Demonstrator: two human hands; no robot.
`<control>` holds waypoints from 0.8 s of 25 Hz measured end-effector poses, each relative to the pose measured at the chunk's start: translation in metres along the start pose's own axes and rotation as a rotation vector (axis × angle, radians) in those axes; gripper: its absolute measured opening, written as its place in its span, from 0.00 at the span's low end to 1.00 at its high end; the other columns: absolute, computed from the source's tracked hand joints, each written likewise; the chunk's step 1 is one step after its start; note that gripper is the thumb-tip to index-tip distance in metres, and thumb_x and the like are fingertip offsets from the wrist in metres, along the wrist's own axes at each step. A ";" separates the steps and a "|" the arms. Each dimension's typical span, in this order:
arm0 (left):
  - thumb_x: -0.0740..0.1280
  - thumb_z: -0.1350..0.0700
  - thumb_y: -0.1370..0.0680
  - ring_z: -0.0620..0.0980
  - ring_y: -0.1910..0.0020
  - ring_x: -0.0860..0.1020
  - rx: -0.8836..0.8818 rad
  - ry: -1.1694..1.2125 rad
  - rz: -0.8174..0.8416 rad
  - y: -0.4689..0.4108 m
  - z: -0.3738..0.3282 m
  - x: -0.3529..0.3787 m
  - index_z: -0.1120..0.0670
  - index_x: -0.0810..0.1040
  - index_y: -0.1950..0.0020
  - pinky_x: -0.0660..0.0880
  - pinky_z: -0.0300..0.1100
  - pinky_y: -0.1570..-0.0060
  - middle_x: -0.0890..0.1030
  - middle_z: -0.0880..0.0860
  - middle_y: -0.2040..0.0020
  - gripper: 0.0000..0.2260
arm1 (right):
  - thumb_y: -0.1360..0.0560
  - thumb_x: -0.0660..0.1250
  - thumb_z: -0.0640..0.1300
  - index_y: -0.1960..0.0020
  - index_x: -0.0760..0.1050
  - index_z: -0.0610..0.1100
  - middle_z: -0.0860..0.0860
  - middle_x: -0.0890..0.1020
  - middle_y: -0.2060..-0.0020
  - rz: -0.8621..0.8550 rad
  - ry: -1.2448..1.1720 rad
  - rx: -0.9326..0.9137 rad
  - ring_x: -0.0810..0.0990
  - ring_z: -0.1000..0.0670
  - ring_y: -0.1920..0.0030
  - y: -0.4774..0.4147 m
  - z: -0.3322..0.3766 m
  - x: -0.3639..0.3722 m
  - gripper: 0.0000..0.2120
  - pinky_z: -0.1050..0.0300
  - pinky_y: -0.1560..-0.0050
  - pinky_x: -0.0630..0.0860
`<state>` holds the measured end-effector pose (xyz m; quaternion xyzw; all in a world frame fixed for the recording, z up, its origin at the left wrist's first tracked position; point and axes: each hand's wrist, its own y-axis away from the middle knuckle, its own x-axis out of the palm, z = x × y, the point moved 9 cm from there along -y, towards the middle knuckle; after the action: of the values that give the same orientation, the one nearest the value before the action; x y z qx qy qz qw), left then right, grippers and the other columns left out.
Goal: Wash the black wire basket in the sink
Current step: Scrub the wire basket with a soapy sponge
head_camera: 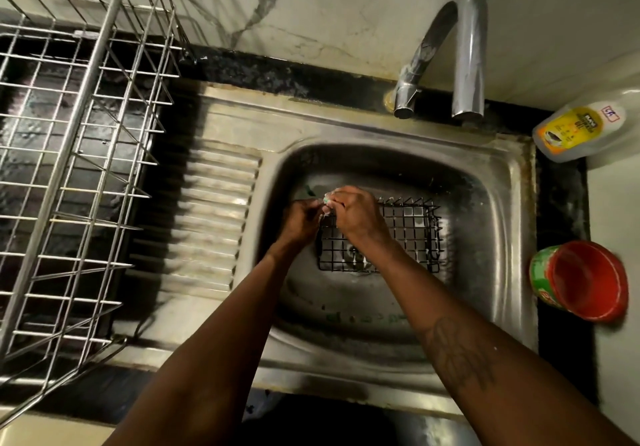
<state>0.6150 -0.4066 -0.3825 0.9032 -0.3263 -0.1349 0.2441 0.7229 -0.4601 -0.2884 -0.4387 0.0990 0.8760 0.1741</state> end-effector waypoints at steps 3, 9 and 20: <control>0.61 0.64 0.19 0.32 0.67 0.80 -0.089 0.027 -0.012 0.001 0.003 0.003 0.71 0.77 0.38 0.82 0.37 0.52 0.82 0.38 0.70 0.14 | 0.22 0.70 0.35 0.37 0.81 0.43 0.44 0.84 0.50 0.023 0.097 0.084 0.81 0.45 0.52 -0.003 -0.007 -0.004 0.14 0.51 0.50 0.81; 0.60 0.58 0.17 0.34 0.70 0.79 -0.117 -0.028 -0.024 0.001 0.006 0.005 0.52 0.76 0.53 0.80 0.35 0.63 0.79 0.48 0.58 0.08 | 0.23 0.66 0.30 0.45 0.84 0.42 0.48 0.80 0.55 0.200 0.124 -0.018 0.76 0.48 0.52 0.057 0.009 0.027 0.13 0.51 0.55 0.78; 0.70 0.64 0.25 0.40 0.64 0.75 0.336 -0.620 0.106 -0.005 -0.031 0.016 0.56 0.83 0.62 0.69 0.35 0.65 0.81 0.46 0.63 0.07 | 0.22 0.68 0.38 0.52 0.85 0.43 0.49 0.79 0.61 0.102 0.110 0.050 0.75 0.51 0.61 0.023 0.004 0.006 0.06 0.56 0.62 0.74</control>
<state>0.6420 -0.4025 -0.3599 0.8286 -0.4488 -0.3344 -0.0118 0.7069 -0.4786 -0.2904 -0.4762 0.1524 0.8556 0.1344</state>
